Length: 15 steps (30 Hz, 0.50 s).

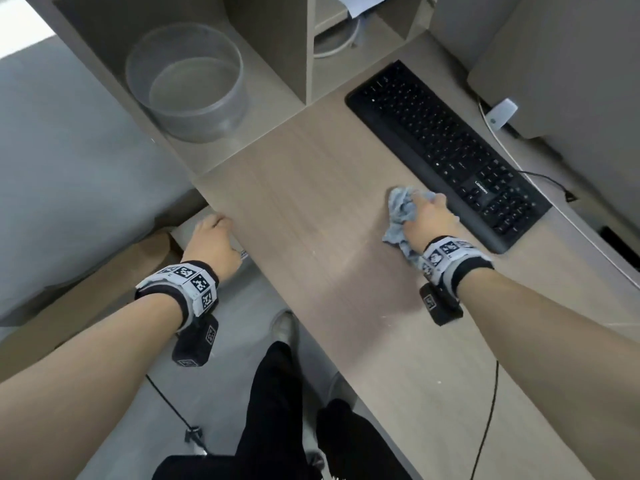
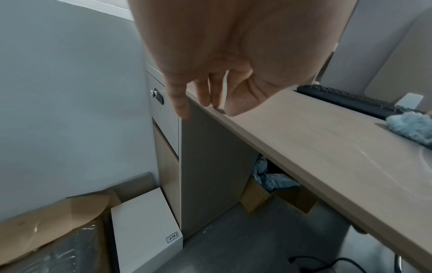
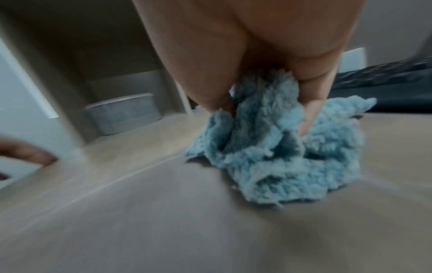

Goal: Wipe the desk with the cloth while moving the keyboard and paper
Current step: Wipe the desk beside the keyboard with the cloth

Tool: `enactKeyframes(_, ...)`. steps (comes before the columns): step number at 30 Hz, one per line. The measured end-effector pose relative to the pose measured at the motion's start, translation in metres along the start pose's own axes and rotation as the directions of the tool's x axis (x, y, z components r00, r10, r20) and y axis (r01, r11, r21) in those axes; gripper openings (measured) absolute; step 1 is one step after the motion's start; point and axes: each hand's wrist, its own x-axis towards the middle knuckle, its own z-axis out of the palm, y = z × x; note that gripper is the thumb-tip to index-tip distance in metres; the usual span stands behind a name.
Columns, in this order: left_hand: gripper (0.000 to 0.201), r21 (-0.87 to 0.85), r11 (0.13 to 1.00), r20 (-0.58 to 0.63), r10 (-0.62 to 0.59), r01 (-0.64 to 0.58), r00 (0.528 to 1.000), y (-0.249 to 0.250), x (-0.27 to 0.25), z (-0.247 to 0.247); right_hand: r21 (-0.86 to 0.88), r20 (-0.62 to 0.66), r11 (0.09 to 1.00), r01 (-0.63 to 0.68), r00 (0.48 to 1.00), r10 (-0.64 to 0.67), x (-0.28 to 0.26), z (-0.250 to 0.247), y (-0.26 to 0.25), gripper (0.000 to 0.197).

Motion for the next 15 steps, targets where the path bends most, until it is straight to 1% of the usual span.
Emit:
enactKeyframes(2,0.063,0.046,0.999,0.047,-0.012,0.01,0.999,0.004,-0.005,0.005,-0.02,0.073,0.995,0.1,0.992,-0.099,-0.016,0.018,-0.023,0.053)
enactKeyframes(3,0.063,0.085,0.996,0.063,-0.02,0.015,0.998,0.005,-0.006,0.004,-0.02,0.119,0.982,0.188,0.976,-0.184,-0.027,0.03,-0.04,0.054)
enactKeyframes(4,0.063,0.124,0.992,0.071,-0.02,0.011,0.997,0.006,-0.005,0.003,-0.015,0.164,0.957,0.289,0.945,-0.283,-0.042,0.043,-0.057,0.057)
enactKeyframes(6,0.06,0.17,0.986,0.071,-0.007,-0.005,0.997,0.007,-0.003,-0.001,0.029,0.233,0.877,0.48,0.85,-0.473,-0.076,0.066,-0.087,0.06)
enactKeyframes(7,0.059,0.18,0.984,0.076,0.0,-0.014,0.997,0.007,-0.001,-0.003,0.08,0.251,0.842,0.534,0.807,-0.535,-0.09,0.074,-0.096,0.059)
enactKeyframes(8,0.059,0.191,0.981,0.083,0.011,-0.027,0.997,0.007,0.0,-0.004,0.136,0.25,0.825,0.549,0.787,-0.565,-0.099,0.077,-0.102,0.057)
enactKeyframes(9,0.059,0.201,0.979,0.087,0.023,-0.04,0.996,0.005,0.001,-0.006,0.189,0.226,0.821,0.538,0.79,-0.57,-0.1,0.075,-0.103,0.053)
enactKeyframes(11,0.061,0.213,0.975,0.102,0.049,-0.07,0.994,0.001,0.0,-0.008,0.259,0.152,0.853,0.453,0.853,-0.499,-0.085,0.062,-0.093,0.05)
enactKeyframes(13,0.064,0.212,0.974,0.122,0.06,-0.085,0.991,-0.003,0.0,-0.009,0.267,0.087,0.905,0.331,0.927,-0.365,-0.052,0.043,-0.071,0.051)
enactKeyframes(15,0.065,0.209,0.973,0.137,0.069,-0.097,0.988,-0.005,-0.001,-0.012,0.226,0.032,0.957,0.182,0.981,-0.194,-0.025,0.023,-0.043,0.05)
